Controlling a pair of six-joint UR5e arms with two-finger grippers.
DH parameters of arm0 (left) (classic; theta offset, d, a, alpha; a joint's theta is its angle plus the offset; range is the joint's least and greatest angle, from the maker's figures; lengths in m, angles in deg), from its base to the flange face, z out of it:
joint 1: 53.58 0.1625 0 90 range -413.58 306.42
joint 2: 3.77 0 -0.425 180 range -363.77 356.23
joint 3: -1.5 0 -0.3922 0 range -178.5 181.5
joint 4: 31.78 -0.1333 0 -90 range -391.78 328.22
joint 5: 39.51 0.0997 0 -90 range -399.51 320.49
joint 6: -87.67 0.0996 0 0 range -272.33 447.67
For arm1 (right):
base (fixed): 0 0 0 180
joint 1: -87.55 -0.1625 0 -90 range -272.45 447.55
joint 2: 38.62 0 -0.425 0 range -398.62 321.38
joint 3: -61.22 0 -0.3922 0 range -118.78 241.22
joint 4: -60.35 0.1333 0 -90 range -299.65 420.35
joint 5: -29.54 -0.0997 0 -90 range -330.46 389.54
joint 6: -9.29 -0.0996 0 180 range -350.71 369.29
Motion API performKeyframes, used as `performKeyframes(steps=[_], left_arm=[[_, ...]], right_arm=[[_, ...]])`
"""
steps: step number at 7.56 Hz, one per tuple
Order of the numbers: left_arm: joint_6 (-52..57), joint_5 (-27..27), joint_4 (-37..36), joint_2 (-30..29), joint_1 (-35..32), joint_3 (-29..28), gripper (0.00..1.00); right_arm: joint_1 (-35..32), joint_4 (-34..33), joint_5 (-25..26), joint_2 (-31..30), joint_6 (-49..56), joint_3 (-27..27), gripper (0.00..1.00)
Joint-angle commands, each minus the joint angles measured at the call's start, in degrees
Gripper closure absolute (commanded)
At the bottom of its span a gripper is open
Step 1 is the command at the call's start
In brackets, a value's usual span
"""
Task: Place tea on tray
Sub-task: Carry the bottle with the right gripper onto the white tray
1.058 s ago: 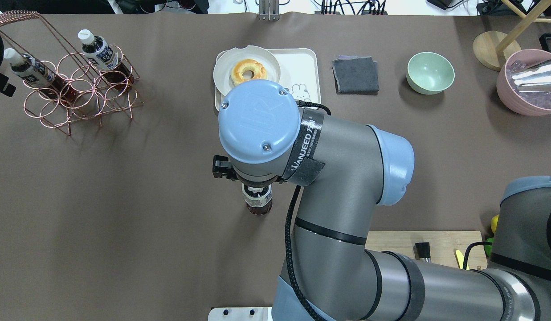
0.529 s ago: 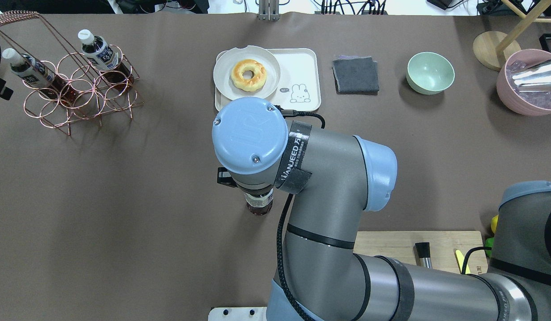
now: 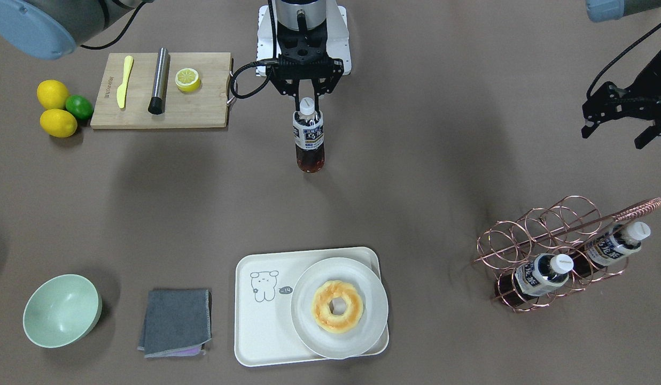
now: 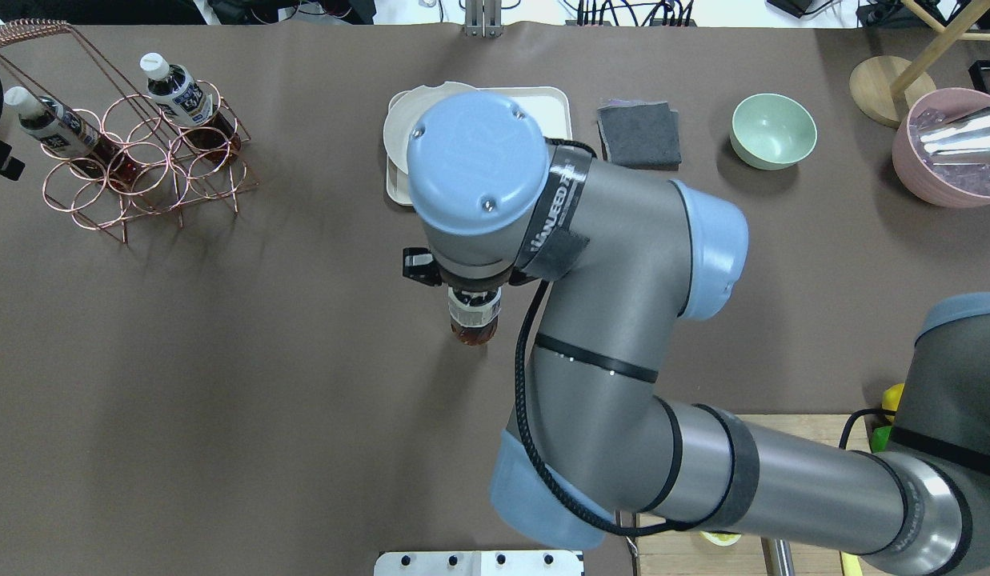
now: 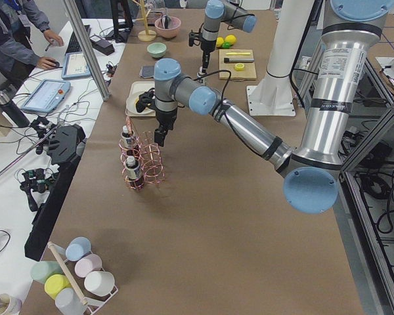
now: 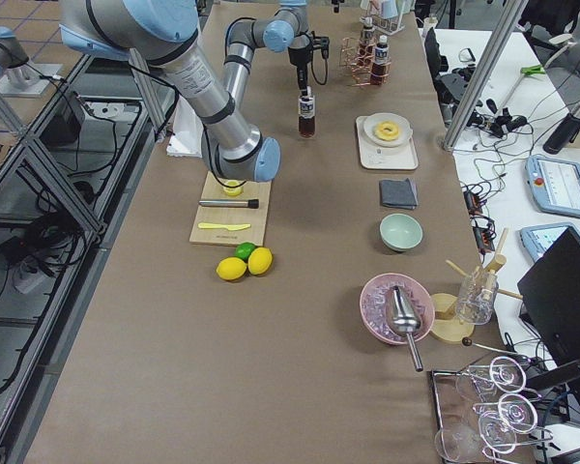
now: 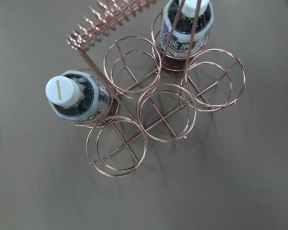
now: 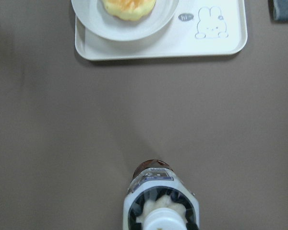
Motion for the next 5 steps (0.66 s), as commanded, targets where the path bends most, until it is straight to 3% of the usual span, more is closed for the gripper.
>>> performKeyframes(steps=[1, 2, 3, 4, 5], left_arm=[[-0.37, -0.09, 0.0, 0.0, 0.01, 0.55, 0.03], [-0.37, -0.09, 0.0, 0.26, 0.01, 0.81, 0.03], [-0.46, -0.09, 0.0, 1.22, -0.08, 1.94, 0.03], [-2.46, -0.17, 0.09, 1.67, 0.01, 3.08, 0.03], [-4.65, -1.74, 2.26, 2.11, 0.1, 3.18, 0.03]], right_arm=[[-11.17, 0.61, -5.31, 0.25, 8.73, -2.97, 1.0], [-16.27, 6.18, -9.59, 0.16, 12.77, -8.74, 1.0], [-20.32, 14.33, -12.76, 1.73, 13.33, -18.11, 1.0], [-22.45, 17.54, -13.23, 7.92, 14.99, -30.91, 1.0], [-24.21, 19.32, -14.28, 11.03, 18.22, -37.91, 1.0]])
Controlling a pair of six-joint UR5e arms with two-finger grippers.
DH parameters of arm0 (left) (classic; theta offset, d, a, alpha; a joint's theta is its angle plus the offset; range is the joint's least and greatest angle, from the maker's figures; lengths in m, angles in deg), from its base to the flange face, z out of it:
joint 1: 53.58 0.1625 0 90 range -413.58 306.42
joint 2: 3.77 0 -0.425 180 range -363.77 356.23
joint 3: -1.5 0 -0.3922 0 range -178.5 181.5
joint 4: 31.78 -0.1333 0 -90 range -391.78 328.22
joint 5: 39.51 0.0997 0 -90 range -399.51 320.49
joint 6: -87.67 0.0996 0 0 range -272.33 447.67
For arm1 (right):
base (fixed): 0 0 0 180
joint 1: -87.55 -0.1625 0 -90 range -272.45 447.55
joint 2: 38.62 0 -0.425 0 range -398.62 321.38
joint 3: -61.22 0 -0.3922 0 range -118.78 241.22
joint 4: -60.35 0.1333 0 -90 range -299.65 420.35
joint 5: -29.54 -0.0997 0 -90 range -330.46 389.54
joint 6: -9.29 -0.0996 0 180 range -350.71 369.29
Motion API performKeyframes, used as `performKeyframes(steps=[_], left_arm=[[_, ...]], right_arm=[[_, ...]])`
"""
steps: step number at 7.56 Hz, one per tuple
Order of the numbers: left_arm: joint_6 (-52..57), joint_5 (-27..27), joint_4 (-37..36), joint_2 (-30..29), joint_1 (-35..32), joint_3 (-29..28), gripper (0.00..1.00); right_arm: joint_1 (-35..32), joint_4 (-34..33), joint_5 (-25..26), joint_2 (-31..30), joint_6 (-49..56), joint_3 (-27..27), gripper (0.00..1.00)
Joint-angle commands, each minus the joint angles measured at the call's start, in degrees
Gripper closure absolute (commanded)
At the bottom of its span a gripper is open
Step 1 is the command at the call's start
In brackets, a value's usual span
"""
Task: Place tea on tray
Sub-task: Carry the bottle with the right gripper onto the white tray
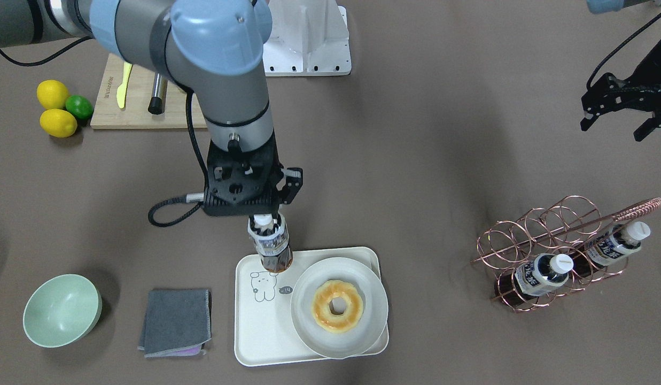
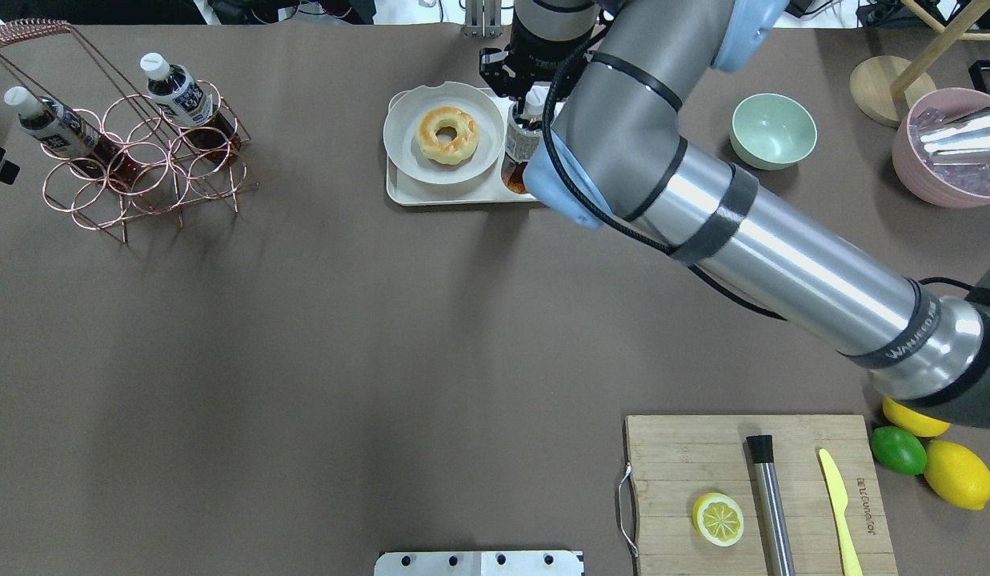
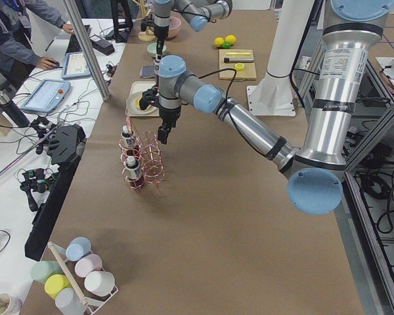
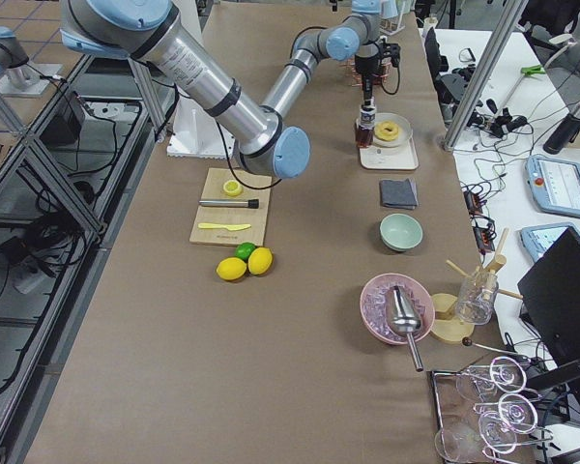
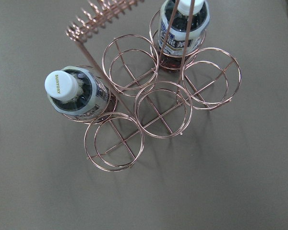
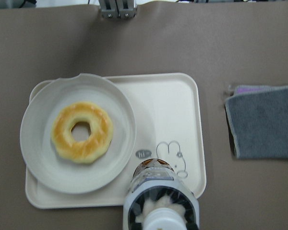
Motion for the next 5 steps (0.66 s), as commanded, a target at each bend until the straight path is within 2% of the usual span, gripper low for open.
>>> performKeyframes(steps=[1, 2, 5], left_arm=[[-4.7, -1.56, 5.2, 2.51, 0.54, 0.64, 0.03], [-5.07, -1.56, 7.92, 3.48, 0.63, 0.03, 0.03], [-5.16, -1.57, 8.3, 3.58, 0.64, -0.24, 0.03]], right_arm=[[-6.08, 5.52, -4.51, 6.17, 7.82, -16.17, 1.0], [-6.8, 5.61, -4.71, 5.99, 9.34, -17.31, 1.0], [-5.14, 7.79, -4.01, 5.99, 8.56, -18.55, 1.0]])
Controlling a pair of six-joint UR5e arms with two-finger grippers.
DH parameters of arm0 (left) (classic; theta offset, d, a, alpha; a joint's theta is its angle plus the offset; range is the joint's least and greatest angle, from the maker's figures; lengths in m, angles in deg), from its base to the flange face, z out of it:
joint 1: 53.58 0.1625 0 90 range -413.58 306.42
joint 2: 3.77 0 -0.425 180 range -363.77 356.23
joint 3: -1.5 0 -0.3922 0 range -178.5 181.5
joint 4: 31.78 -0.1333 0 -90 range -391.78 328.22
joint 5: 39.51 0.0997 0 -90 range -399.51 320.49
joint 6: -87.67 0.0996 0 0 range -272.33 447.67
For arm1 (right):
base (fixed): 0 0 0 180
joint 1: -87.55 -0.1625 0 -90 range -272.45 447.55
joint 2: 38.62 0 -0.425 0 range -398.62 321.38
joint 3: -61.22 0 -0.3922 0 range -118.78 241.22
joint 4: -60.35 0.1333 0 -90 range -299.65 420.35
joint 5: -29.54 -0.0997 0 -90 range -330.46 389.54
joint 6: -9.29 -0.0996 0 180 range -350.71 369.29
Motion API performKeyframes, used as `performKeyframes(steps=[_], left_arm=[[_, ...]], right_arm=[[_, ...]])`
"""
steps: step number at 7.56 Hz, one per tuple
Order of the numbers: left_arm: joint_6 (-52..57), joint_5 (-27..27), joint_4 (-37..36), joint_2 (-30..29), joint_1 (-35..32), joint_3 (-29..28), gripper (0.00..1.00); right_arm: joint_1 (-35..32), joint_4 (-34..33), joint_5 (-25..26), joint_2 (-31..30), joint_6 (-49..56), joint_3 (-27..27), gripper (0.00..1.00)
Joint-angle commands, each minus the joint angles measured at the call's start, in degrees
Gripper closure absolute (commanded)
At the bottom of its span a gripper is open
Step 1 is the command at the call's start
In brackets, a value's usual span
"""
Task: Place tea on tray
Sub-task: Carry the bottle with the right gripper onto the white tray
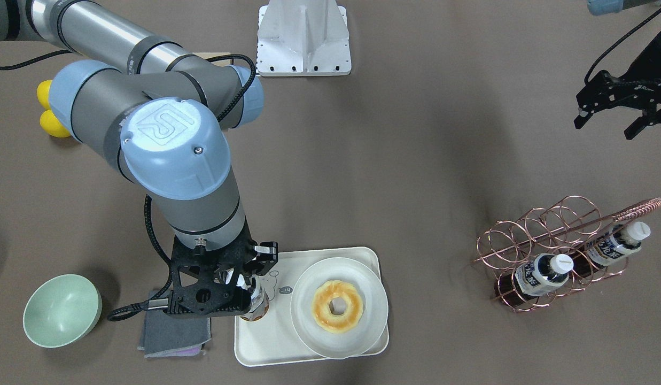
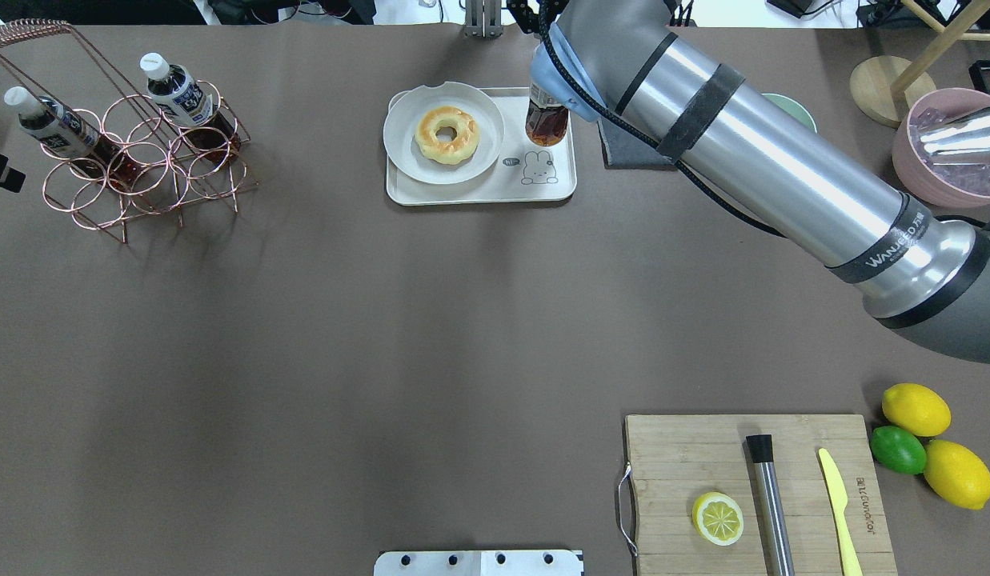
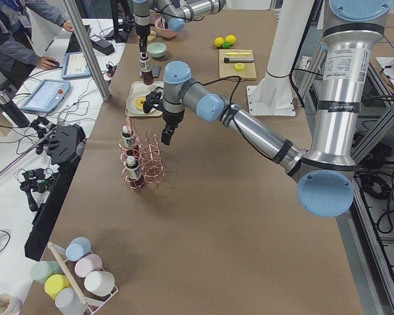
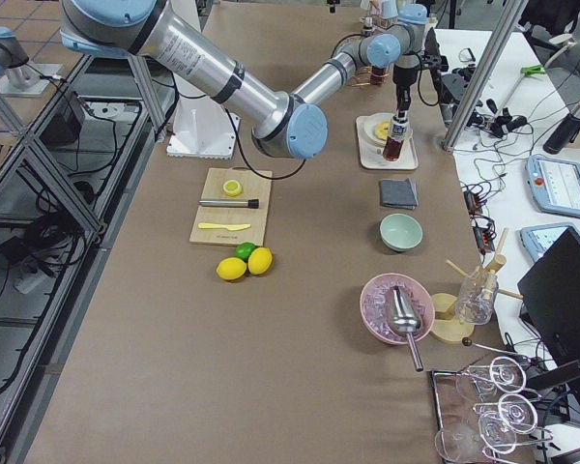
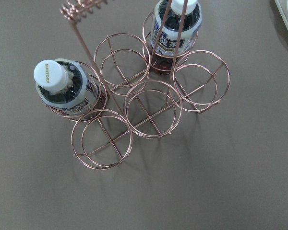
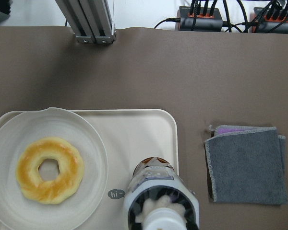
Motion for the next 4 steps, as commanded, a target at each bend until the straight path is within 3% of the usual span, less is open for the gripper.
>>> performKeyframes(steps=[1, 3, 4], left_arm=[[-0.11, -0.07, 0.42, 0.2, 0.03, -0.08, 0.03], [-0.11, -0.33, 0.42, 0.29, 0.03, 0.09, 0.03], [-0.11, -0.33, 0.42, 0.29, 0.03, 0.09, 0.03]], right_arm=[[1.2, 4.23, 0.44, -0.05, -0.99, -2.42, 1.0], [1.2, 4.6, 0.53, -0.57, -0.39, -2.7, 1.0], [1.2, 4.51, 0.53, -0.49, 0.05, -2.61, 0.85]])
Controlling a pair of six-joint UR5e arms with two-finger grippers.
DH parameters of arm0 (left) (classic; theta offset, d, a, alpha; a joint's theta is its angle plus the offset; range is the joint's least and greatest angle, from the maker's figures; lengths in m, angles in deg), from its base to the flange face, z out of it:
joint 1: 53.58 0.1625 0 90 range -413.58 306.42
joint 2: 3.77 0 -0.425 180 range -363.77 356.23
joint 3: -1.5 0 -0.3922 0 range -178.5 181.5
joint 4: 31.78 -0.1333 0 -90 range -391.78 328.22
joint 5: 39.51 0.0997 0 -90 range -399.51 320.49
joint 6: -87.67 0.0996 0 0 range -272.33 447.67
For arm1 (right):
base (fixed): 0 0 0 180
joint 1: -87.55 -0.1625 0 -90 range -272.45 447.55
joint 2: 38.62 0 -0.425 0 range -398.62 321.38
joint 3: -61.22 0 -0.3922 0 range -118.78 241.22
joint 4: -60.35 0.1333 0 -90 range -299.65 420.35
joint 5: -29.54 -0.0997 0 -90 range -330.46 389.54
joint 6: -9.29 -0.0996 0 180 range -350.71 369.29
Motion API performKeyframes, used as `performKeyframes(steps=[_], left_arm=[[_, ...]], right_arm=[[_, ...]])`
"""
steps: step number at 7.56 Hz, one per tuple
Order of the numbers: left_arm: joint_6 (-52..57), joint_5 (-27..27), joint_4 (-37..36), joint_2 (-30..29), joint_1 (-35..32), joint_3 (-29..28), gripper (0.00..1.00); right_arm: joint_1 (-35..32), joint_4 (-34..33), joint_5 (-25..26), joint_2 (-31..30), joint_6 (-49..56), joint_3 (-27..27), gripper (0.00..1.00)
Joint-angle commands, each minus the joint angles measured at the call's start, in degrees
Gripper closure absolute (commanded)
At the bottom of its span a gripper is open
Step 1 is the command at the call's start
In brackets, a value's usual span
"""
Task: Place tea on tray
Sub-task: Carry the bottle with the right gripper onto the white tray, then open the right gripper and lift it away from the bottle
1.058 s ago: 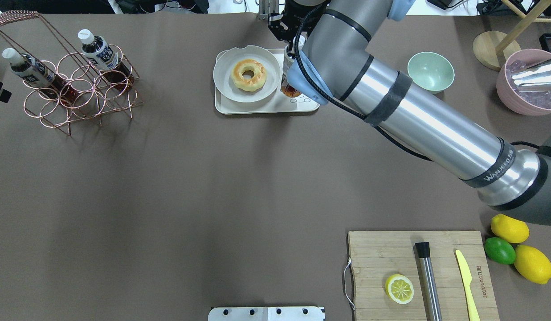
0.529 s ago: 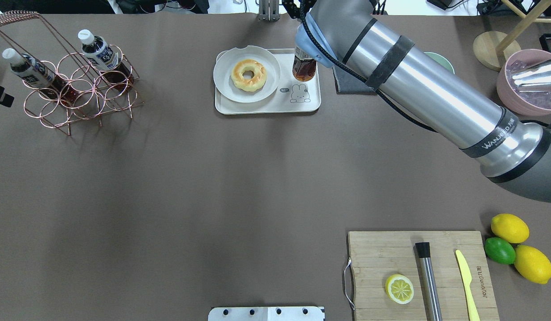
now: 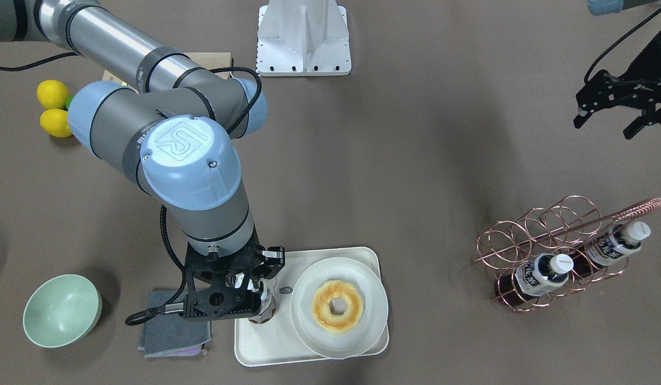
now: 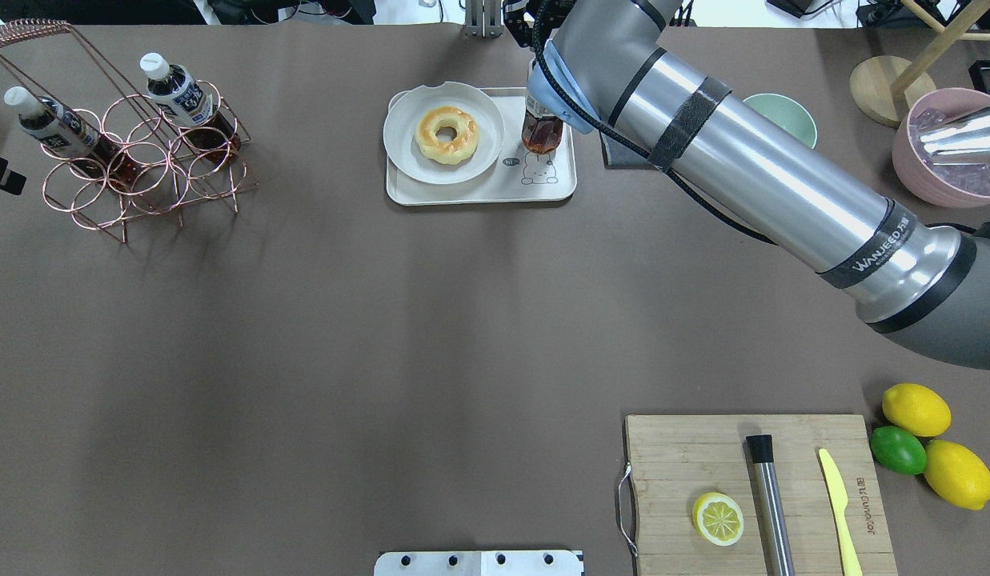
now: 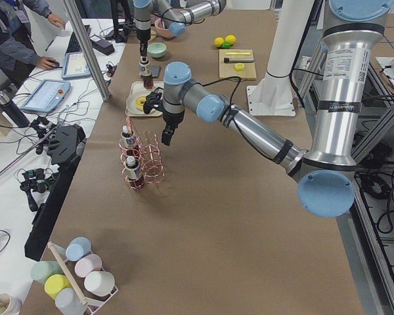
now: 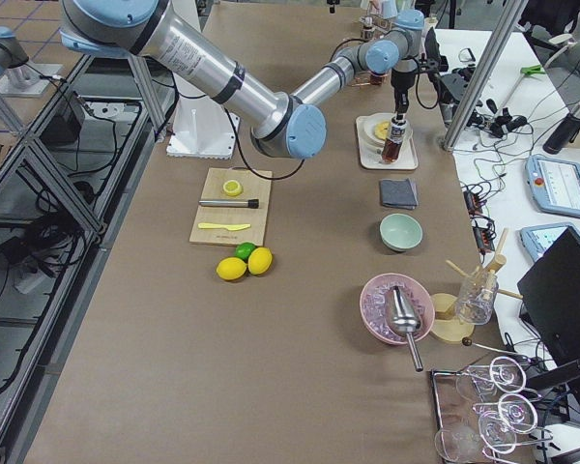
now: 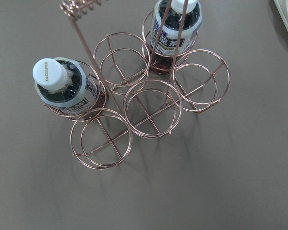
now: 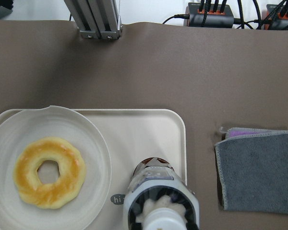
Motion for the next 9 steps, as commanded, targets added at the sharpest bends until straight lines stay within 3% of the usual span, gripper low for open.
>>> performKeyframes(steps=[1, 3, 4, 6, 9], left_arm=[[0.0, -0.06, 0.0, 0.03, 0.0, -0.19, 0.03], [-1.13, -0.06, 0.0, -0.06, 0.18, -0.28, 0.03], [-2.01, -0.06, -0.17, -0.32, 0.18, -0.02, 0.03], [-2.11, -1.46, -1.05, 0.12, -1.22, 0.33, 0.03], [10.32, -1.38, -14.18, -0.14, -10.6, 0.33, 0.03]], right_arm=[[0.05, 0.19, -0.03, -0.18, 0.6, -0.09, 0.01], [-0.3, 0.02, -0.64, -0.18, 0.78, 1.13, 0.0], [-1.52, -0.94, -2.47, -2.26, 0.78, 4.8, 0.0], [-5.2, -5.5, -7.74, -16.53, 6.18, 22.41, 0.0], [-15.65, -10.44, -13.82, -40.44, 27.34, 41.35, 0.0]])
